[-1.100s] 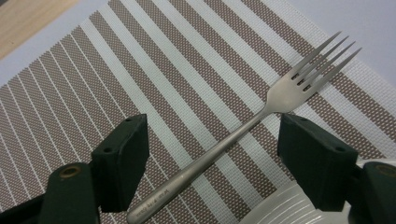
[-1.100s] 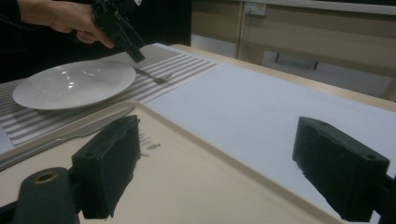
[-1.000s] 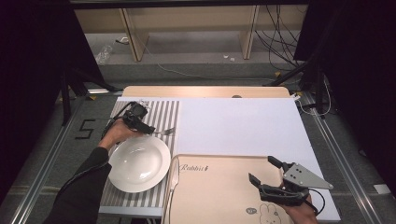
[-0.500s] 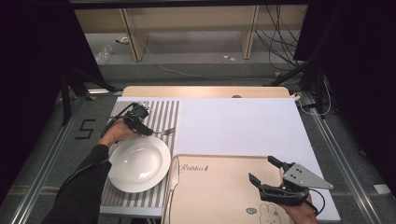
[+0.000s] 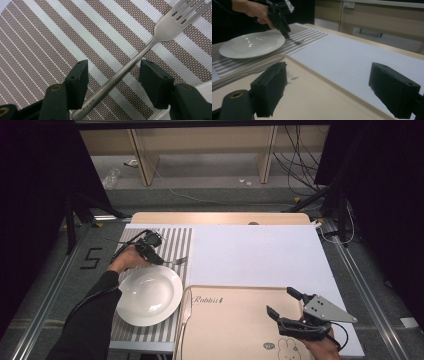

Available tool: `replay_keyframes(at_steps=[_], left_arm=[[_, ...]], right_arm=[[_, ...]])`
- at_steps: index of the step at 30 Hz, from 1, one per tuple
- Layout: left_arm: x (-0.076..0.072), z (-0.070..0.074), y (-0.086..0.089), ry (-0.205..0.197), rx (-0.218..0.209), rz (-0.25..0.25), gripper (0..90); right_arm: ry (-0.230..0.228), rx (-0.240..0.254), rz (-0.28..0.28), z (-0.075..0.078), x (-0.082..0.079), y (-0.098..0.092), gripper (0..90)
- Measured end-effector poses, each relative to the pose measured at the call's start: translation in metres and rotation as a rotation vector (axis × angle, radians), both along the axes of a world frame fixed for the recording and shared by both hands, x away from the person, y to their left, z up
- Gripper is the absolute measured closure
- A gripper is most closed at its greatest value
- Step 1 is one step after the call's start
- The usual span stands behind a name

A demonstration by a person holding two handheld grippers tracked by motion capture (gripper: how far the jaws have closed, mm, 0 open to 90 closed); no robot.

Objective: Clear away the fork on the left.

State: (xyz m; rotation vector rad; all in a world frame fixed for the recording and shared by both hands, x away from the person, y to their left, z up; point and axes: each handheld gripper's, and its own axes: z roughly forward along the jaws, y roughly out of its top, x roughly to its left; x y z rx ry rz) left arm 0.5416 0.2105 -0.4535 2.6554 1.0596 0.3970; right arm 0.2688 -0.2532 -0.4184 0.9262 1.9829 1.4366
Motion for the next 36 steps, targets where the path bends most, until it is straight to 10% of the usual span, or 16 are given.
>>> replay_keyframes(at_steps=[36], left_arm=[[0.0078,-0.0075,-0.0048,0.112,-0.010,-0.015,58.4]], right_arm=[[0.004,-0.007,0.001,0.0003,-0.0006,-0.0001,15.8]])
